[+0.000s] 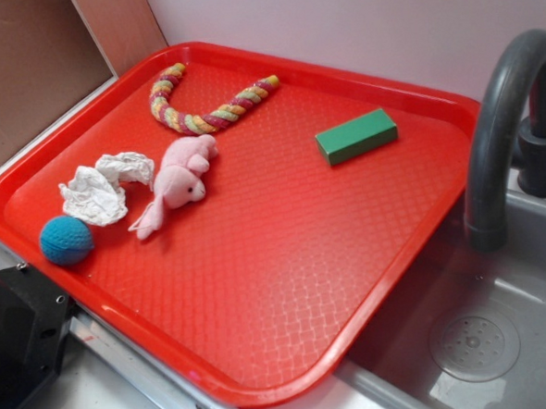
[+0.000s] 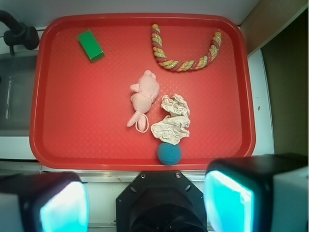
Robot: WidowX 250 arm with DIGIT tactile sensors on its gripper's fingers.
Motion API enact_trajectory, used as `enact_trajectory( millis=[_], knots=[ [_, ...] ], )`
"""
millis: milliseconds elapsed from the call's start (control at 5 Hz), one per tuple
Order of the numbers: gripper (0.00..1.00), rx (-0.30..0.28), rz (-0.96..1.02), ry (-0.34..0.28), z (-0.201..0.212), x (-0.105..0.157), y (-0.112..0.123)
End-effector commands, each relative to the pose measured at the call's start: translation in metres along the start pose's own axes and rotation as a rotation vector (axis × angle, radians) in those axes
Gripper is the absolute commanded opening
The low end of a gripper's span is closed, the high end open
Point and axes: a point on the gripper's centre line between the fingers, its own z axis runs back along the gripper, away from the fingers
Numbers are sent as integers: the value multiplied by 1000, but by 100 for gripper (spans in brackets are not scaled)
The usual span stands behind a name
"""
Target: Grab the green block.
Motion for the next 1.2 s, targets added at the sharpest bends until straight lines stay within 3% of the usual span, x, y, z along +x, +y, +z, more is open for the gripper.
enact_trajectory(
  millis=[0,400,600,800,1000],
  knots=[
    [100,0,0,0,0,0,0],
    [100,32,-141,-147,-30,50,-3],
    [100,29,-224,-188,-56,84,-21],
    [100,59,-259,-213,-83,112,-36],
    [100,-14,-353,-175,-122,142,-58]
  ],
)
